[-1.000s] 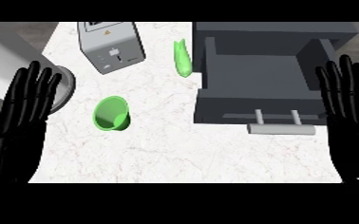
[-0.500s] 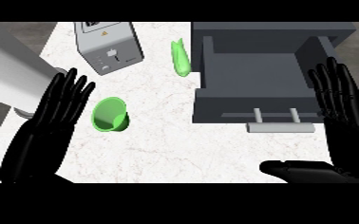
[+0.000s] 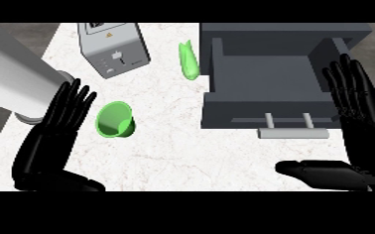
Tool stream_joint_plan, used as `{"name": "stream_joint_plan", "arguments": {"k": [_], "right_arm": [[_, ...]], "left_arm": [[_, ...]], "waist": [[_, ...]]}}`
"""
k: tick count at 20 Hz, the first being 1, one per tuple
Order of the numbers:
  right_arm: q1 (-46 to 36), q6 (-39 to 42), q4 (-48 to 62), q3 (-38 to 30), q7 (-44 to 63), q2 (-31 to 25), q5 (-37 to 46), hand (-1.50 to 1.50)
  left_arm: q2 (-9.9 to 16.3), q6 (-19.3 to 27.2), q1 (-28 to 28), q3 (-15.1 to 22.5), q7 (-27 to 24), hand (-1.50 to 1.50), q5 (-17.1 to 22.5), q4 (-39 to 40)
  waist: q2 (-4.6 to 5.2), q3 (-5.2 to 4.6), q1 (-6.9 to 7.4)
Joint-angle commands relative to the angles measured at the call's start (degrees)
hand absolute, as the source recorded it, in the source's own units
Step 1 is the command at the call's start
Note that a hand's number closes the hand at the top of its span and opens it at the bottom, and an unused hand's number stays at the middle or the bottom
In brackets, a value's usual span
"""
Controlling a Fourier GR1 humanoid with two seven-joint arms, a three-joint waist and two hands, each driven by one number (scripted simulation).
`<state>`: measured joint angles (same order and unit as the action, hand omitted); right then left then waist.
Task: Pick up the cup, place it into the drawer and close the drawer
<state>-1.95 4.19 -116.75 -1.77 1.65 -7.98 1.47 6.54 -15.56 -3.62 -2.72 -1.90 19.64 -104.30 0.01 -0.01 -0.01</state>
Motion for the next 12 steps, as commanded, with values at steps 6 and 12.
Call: {"name": "stream_joint_plan", "arguments": {"k": [6, 12], "right_arm": [[0.4, 1.9, 1.0, -0.8, -1.3, -0.3, 0.1, -1.50], [-0.5, 1.6, 4.2, -2.6, -3.7, 0.5, -0.9, -1.50]], "left_arm": [[1.5, -0.3, 2.0, -4.7, -9.7, -1.50, -7.1, 16.1], [2.0, 1.2, 6.4, -6.3, -19.5, -1.50, -13.4, 32.0]], "waist": [[0.01, 0.00, -0.09], [0.10, -0.01, -0.23]]}}
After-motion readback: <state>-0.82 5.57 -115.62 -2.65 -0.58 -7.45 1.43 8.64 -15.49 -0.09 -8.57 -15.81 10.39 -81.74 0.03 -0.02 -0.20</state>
